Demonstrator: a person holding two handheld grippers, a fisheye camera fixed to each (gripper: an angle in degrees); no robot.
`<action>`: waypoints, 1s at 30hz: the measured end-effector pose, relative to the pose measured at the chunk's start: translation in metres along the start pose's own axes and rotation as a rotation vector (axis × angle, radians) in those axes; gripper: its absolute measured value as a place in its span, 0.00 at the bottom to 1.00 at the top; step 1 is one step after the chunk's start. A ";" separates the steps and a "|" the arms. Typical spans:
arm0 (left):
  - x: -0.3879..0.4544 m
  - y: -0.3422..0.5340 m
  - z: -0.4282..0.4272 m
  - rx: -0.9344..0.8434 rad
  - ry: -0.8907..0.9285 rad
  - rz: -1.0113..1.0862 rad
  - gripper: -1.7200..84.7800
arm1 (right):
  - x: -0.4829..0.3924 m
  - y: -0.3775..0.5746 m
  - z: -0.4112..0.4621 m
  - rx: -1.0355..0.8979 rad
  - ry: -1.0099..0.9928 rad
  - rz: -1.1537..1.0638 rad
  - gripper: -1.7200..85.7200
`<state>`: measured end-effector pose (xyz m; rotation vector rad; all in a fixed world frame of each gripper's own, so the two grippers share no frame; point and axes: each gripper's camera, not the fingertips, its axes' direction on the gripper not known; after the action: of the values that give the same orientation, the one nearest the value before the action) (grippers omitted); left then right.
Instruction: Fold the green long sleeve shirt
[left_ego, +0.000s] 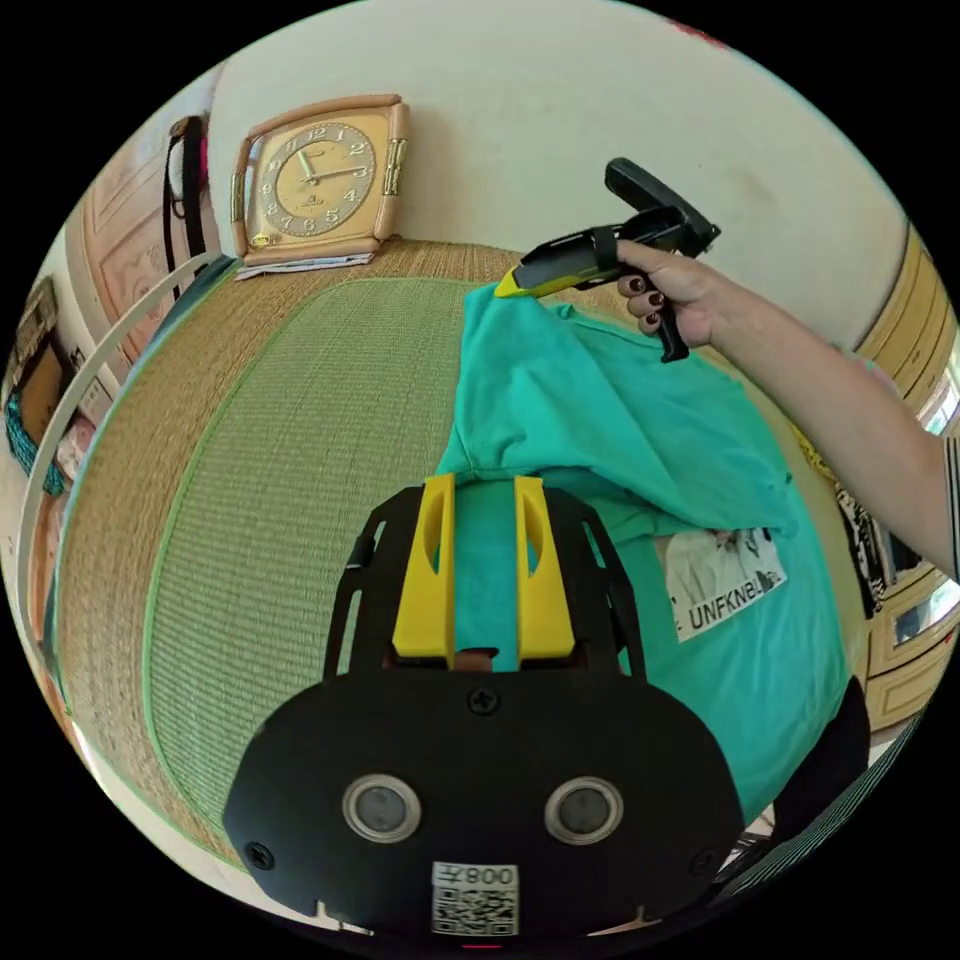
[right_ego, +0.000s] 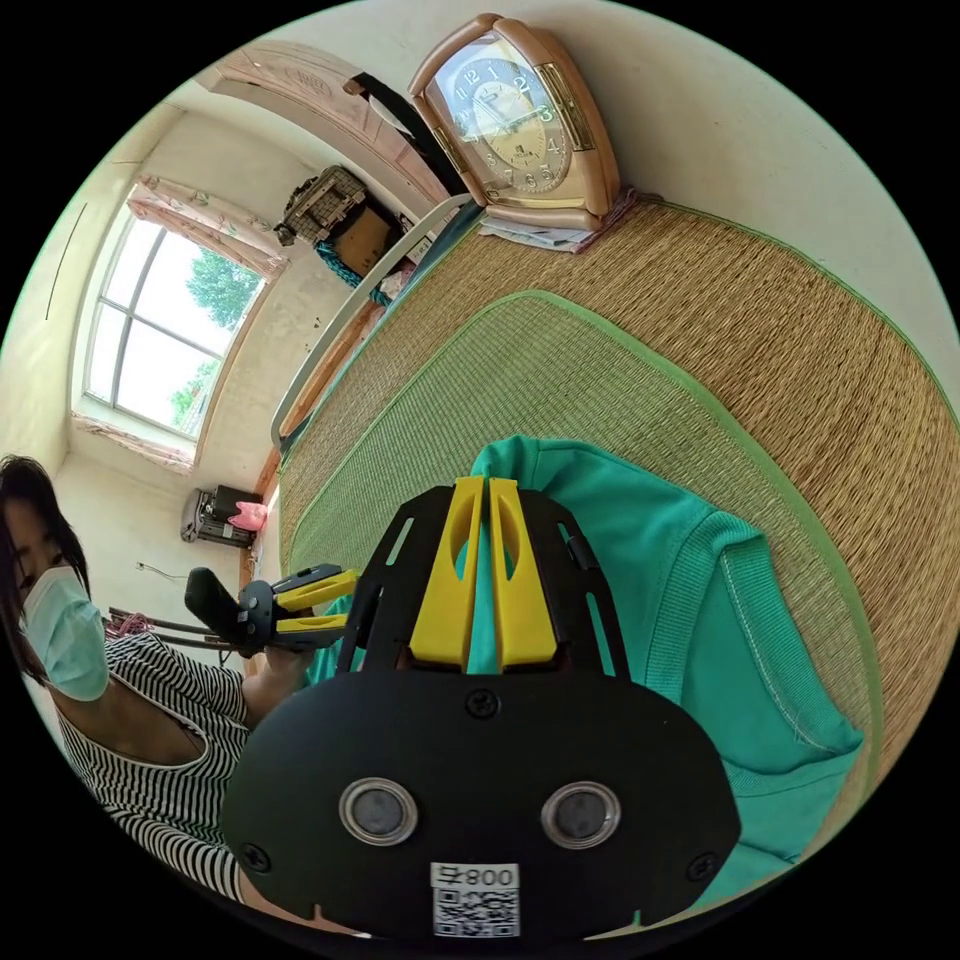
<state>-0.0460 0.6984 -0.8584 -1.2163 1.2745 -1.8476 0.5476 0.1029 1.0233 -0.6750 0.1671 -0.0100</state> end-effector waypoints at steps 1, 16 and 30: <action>0.012 -0.005 0.000 -0.009 -0.029 0.040 0.12 | 0.000 0.000 0.000 -0.002 -0.003 -0.002 0.03; 0.045 -0.023 -0.029 0.090 -0.138 -0.025 0.03 | 0.010 -0.001 0.005 -0.001 -0.029 0.001 0.03; 0.045 -0.033 -0.049 0.081 -0.172 -0.044 0.02 | 0.006 0.008 -0.012 0.062 0.085 0.084 0.02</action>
<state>-0.1082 0.6925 -0.8185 -1.3372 1.0773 -1.7658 0.5510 0.1009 1.0084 -0.6058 0.2760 0.0361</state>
